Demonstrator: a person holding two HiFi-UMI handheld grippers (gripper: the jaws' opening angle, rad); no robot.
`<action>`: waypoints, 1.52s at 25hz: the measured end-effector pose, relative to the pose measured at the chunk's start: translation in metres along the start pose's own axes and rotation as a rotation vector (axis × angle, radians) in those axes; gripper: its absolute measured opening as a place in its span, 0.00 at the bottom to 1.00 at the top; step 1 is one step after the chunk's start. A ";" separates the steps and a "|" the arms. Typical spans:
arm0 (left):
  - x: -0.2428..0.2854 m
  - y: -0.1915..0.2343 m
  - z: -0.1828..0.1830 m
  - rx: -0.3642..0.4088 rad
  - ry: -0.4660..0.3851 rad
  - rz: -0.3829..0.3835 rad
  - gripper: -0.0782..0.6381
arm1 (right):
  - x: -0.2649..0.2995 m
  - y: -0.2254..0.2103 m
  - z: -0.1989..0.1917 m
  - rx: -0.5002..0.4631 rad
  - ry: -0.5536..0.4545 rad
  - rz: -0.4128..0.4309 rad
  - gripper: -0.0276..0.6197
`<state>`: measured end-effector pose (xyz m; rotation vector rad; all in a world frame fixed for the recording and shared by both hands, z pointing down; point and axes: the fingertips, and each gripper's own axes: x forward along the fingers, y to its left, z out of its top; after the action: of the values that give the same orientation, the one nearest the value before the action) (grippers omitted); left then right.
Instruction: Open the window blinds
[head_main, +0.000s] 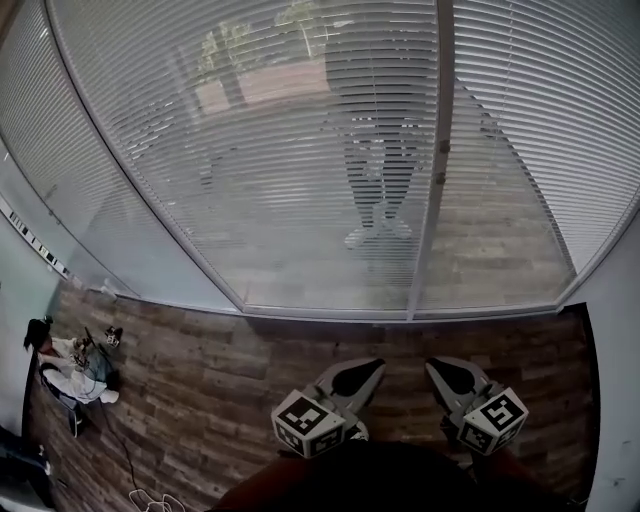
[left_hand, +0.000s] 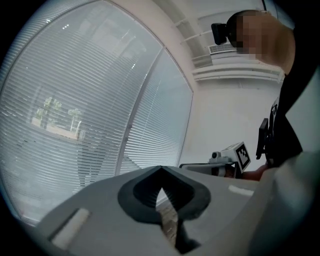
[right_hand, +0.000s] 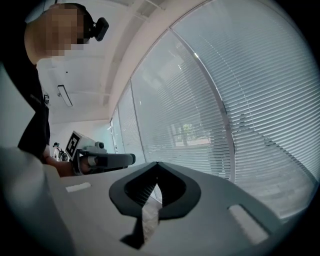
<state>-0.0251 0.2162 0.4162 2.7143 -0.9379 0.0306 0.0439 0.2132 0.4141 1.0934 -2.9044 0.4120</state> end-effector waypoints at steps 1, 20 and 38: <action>-0.002 0.010 0.003 -0.001 0.001 -0.006 0.11 | 0.009 0.001 0.001 -0.002 0.003 -0.011 0.08; 0.009 0.113 0.042 -0.054 -0.023 -0.014 0.11 | 0.095 -0.025 0.025 -0.007 0.045 -0.070 0.08; 0.087 0.094 0.025 -0.050 -0.045 0.085 0.11 | 0.081 -0.110 0.028 -0.019 0.030 0.076 0.08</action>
<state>-0.0150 0.0867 0.4240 2.6387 -1.0521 -0.0375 0.0563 0.0749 0.4221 0.9686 -2.9244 0.3983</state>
